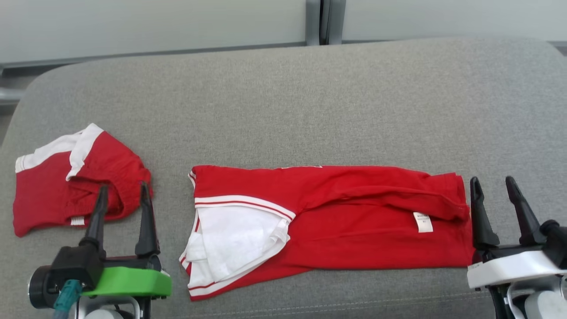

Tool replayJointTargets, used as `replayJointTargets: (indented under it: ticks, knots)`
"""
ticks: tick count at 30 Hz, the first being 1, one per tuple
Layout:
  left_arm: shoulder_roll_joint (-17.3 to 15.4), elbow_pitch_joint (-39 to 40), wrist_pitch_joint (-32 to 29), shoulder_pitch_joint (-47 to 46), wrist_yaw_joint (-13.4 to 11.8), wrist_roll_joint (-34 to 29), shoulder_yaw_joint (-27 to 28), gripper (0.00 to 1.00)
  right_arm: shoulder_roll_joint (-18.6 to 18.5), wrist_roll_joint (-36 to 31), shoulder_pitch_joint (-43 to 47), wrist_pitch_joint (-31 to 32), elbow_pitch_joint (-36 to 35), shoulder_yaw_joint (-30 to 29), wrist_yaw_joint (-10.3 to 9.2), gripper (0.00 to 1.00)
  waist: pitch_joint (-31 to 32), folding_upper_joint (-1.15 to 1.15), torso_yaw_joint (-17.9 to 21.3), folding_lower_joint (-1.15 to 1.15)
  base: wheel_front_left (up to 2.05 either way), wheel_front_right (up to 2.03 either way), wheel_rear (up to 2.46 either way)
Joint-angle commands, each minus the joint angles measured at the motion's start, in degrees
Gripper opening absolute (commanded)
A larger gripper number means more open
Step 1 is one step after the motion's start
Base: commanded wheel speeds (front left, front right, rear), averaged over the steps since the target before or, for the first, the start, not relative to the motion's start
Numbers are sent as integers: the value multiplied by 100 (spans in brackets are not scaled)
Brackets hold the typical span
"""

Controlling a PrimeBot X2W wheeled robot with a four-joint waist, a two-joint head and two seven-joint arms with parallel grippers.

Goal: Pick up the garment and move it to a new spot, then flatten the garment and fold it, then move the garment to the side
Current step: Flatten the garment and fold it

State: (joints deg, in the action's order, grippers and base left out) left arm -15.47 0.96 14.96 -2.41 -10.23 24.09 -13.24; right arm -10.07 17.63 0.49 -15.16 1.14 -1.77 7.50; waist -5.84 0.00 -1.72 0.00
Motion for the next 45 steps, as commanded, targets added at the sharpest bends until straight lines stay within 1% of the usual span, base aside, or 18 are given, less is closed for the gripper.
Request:
replayJointTargets:
  ticks: [1, 8, 11, 17, 32, 40, 42, 45]
  knots:
    - [32, -136, 15, 120, 75, -190, 28, 100, 42, -52, 103, -12, 93, 15, -1, 100, 208, 0, 19, 0, 0, 0, 0]
    - [124, -506, 15, 340, 374, -549, 73, 100, 129, -263, 318, -12, 429, 28, -2, 100, 513, 0, 13, 0, 0, 0, 0]
    - [177, -622, 15, 370, 486, -640, 49, 100, 145, -293, 366, -12, 515, 50, -2, 100, 540, 0, 11, 0, 0, 0, 0]
    - [287, -785, 15, 352, 624, -746, 60, 100, 164, -379, 325, -12, 581, 106, -2, 100, 507, 0, 0, 0, 0, 0, 0]
    - [480, -915, 16, 168, 866, -1034, 340, 100, 183, -429, 292, -12, 610, 86, -2, 100, 472, 0, -77, 0, 0, 0, 0]
    - [599, -891, 16, 145, 952, -1178, 469, 100, 188, -402, 256, -12, 585, 66, -2, 100, 445, 0, -103, 0, 0, 0, 0]
    - [631, -867, 16, 110, 964, -1207, 498, 100, 154, -275, 176, -12, 623, 7, -2, 100, 403, 0, -95, 0, 0, 0, 0]
    - [683, -823, 16, 80, 1006, -1250, 500, 100, -15, -59, 11, -12, 767, -76, -2, 100, 314, 0, -71, 0, 0, 0, 0]
